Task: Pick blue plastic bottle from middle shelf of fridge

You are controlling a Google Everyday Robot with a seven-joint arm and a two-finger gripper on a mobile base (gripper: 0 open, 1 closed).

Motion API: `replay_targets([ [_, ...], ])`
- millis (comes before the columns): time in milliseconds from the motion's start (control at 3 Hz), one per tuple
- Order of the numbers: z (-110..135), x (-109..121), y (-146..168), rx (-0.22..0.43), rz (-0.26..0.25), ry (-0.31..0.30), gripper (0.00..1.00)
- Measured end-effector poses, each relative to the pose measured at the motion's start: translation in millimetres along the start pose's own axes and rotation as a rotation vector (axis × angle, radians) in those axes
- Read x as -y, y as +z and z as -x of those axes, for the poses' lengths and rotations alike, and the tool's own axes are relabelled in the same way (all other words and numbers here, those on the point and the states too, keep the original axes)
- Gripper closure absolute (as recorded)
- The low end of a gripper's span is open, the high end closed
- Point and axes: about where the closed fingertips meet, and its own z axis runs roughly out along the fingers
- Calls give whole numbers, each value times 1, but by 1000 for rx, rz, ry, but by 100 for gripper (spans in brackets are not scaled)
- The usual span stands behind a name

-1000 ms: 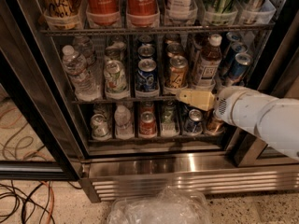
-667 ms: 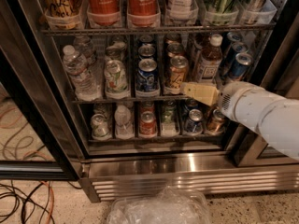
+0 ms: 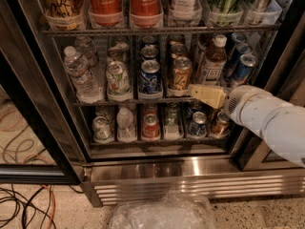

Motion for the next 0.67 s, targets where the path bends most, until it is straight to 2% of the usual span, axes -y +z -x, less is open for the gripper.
replay_targets([
  [333, 3, 21, 14, 58, -62, 29, 0],
  [667, 3, 21, 14, 58, -62, 29, 0],
])
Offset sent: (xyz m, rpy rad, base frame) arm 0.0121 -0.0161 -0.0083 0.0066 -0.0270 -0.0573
